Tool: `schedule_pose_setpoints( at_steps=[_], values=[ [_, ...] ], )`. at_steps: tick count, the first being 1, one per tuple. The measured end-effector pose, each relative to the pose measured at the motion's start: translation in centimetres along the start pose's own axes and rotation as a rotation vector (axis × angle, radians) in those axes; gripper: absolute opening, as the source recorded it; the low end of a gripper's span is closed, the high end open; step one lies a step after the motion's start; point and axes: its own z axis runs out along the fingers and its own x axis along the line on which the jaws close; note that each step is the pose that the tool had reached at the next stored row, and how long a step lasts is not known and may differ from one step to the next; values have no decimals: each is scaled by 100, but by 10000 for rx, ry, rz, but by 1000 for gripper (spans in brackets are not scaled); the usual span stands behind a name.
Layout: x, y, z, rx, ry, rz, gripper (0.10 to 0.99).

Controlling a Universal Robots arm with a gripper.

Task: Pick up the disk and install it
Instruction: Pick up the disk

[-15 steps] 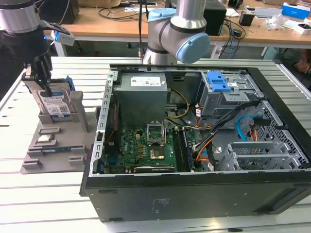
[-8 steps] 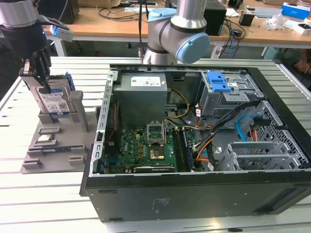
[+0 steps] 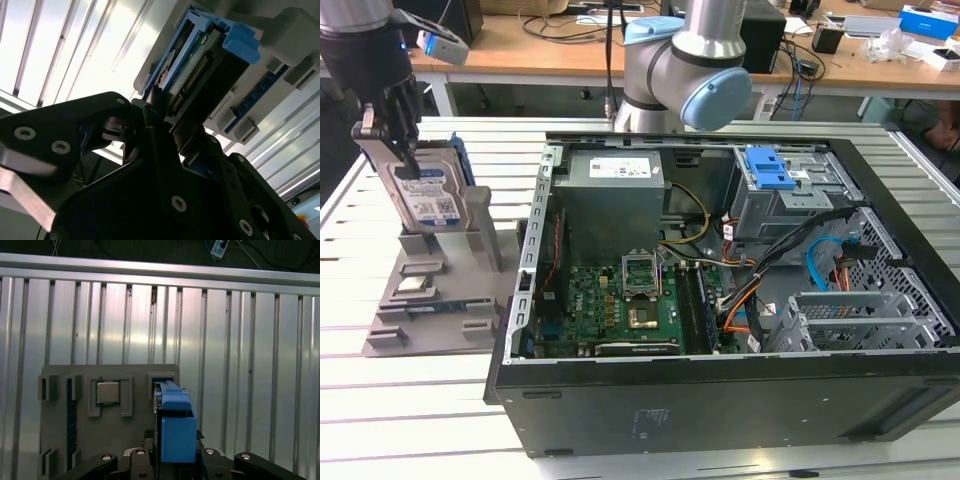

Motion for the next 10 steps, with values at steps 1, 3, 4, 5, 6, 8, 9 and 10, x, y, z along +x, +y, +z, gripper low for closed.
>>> schedule_pose_setpoints(
  at_steps=[1, 3, 4, 5, 6, 8, 9, 10],
  values=[
    [-2, 0, -21, -1, 0, 0, 365],
    [-7, 2, -65, -5, 0, 2, 365],
    [-9, 2, -87, -6, 0, 1, 365],
    [-13, 2, -129, -9, 0, 1, 365],
    [-18, 3, -171, -13, -1, 2, 365],
    [-22, 3, -221, -19, -1, 1, 365],
    [-23, 3, -238, -21, -1, 1, 365],
    [-25, 3, -254, -23, -1, 1, 365]
  ],
)
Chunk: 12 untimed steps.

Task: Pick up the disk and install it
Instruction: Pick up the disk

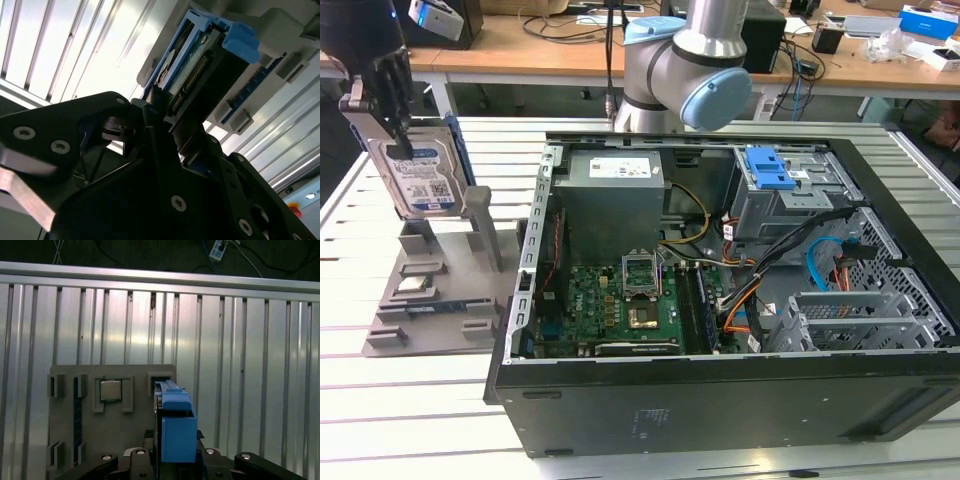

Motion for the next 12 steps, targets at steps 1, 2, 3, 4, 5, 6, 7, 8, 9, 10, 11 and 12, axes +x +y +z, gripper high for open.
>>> schedule_pose_setpoints(
  at_steps=[1, 2, 3, 4, 5, 6, 7, 8, 9, 10, 11, 12],
  values=[
    [-3, 0, -25, -3, 0, 1, 365],
    [-5, 0, -48, -6, -1, 0, 365],
    [-7, 0, -76, -11, -1, 0, 365],
    [-9, 0, -103, -15, -2, 0, 365],
    [-10, 0, -116, -17, -1, 1, 365],
    [-10, 1, -126, -18, -1, 1, 365],
    [-11, 1, -150, -19, -1, 0, 365],
    [-12, 2, -161, -21, -2, 1, 365],
    [-13, 2, -173, -23, -1, 1, 365],
    [-17, 2, -206, -27, -2, 1, 365],
    [-19, 2, -229, -31, -2, 1, 365],
    [-20, 2, -251, -33, -2, 0, 365]
  ],
)
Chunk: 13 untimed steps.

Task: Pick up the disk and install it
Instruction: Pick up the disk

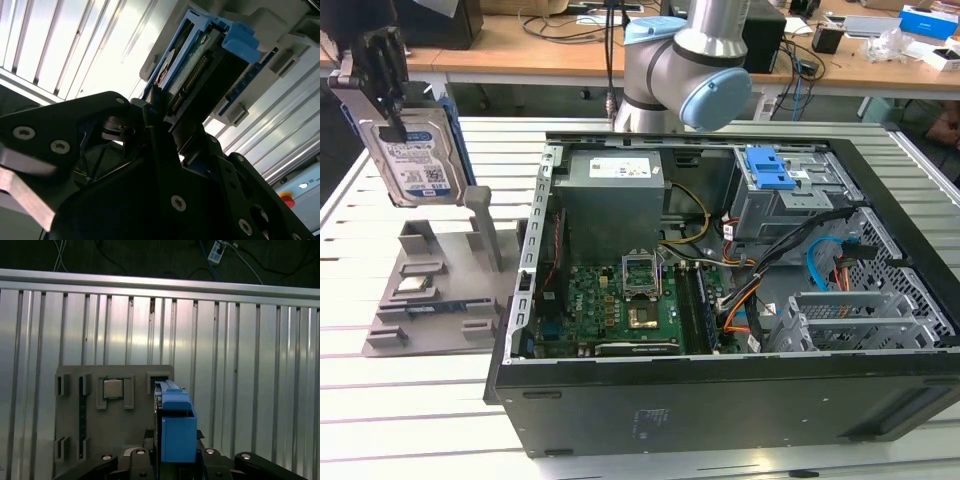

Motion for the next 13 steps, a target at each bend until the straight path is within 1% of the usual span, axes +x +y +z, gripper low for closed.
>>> schedule_pose_setpoints(
  at_steps=[1, 2, 3, 4, 8, 11, 13],
  values=[
    [-1, 1, -23, -3, 0, 1, 365],
    [-4, 2, -60, -6, 0, 1, 365],
    [-7, 3, -115, -13, 0, 1, 365],
    [-9, 3, -149, -18, -1, 1, 365],
    [-14, 2, -214, -34, -2, 1, 365],
    [-20, 1, -277, -46, -2, 1, 365],
    [-22, 1, -300, -49, -2, 2, 365]
  ],
)
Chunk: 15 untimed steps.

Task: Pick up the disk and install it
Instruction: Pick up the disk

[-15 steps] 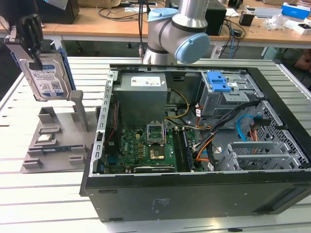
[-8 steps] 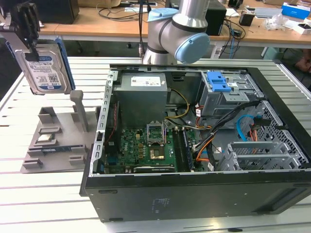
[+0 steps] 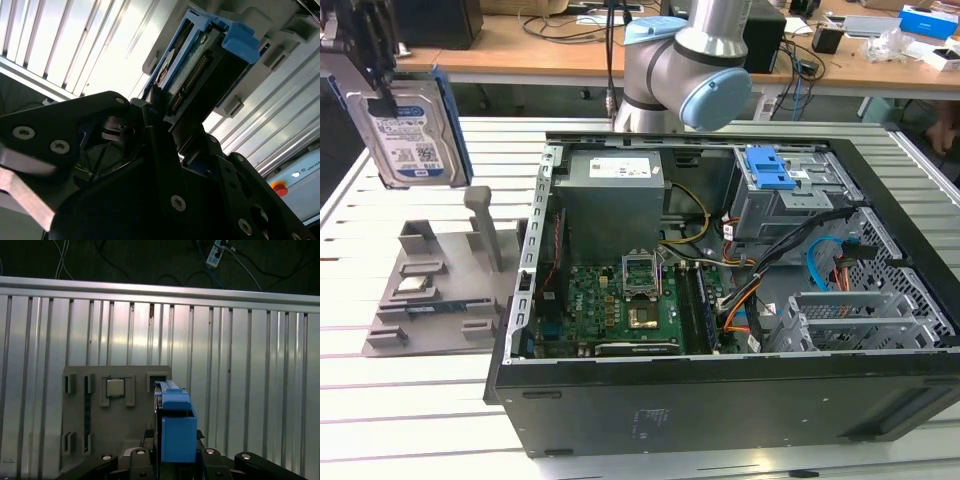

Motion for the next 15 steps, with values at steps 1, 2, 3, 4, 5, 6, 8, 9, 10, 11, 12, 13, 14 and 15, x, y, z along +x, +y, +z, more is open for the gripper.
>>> schedule_pose_setpoints(
  at_steps=[1, 2, 3, 4, 5, 6, 8, 9, 10, 11, 12, 13, 14, 15],
  values=[
    [-1, 0, -13, -1, 0, 0, 365],
    [-2, 1, -28, -3, 0, 0, 365],
    [-6, 1, -60, -6, 0, 0, 365],
    [-14, 4, -119, -9, 0, 1, 365],
    [-18, 4, -143, -12, -1, 0, 365],
    [-20, 4, -159, -13, -1, 0, 365],
    [-26, 6, -203, -17, -1, 0, 365],
    [-28, 6, -219, -19, -1, 0, 365],
    [-29, 6, -234, -20, -1, 0, 365],
    [-31, 7, -251, -22, -1, 0, 365],
    [-35, 8, -280, -23, -1, 0, 365],
    [-37, 9, -303, -25, -1, 0, 365],
    [-40, 10, -322, -26, -1, 1, 365],
    [-42, 11, -348, -27, -1, 0, 365]
  ],
)
